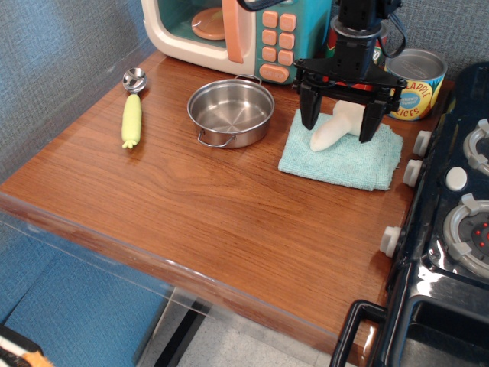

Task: Place the metal pan between the blue cloth and the front edge of the table.

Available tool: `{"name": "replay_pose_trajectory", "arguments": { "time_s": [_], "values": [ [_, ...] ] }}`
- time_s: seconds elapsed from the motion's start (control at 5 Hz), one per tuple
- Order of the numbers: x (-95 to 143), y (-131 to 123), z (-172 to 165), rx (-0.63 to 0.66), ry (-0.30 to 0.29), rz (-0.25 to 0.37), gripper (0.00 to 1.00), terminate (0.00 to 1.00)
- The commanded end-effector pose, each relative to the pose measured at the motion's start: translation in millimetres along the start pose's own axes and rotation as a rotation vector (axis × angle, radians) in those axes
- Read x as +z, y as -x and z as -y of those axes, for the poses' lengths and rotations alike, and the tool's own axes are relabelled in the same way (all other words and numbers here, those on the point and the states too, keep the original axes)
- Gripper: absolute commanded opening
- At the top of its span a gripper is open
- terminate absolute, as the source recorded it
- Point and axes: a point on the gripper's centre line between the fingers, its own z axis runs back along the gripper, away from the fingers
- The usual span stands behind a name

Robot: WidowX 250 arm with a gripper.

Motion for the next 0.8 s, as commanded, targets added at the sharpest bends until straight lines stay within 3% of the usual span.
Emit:
{"name": "replay_pose_trajectory", "arguments": {
  "time_s": [0.0, 0.4, 0.6],
  "values": [
    [51, -13, -37, 0.083, 0.051, 0.131, 1.0, 0.0],
    [20, -46, -70, 0.119, -0.047, 0.089, 1.0, 0.0],
    [-2, -49, -79, 0.121, -0.1, 0.063, 1.0, 0.0]
  ]
}}
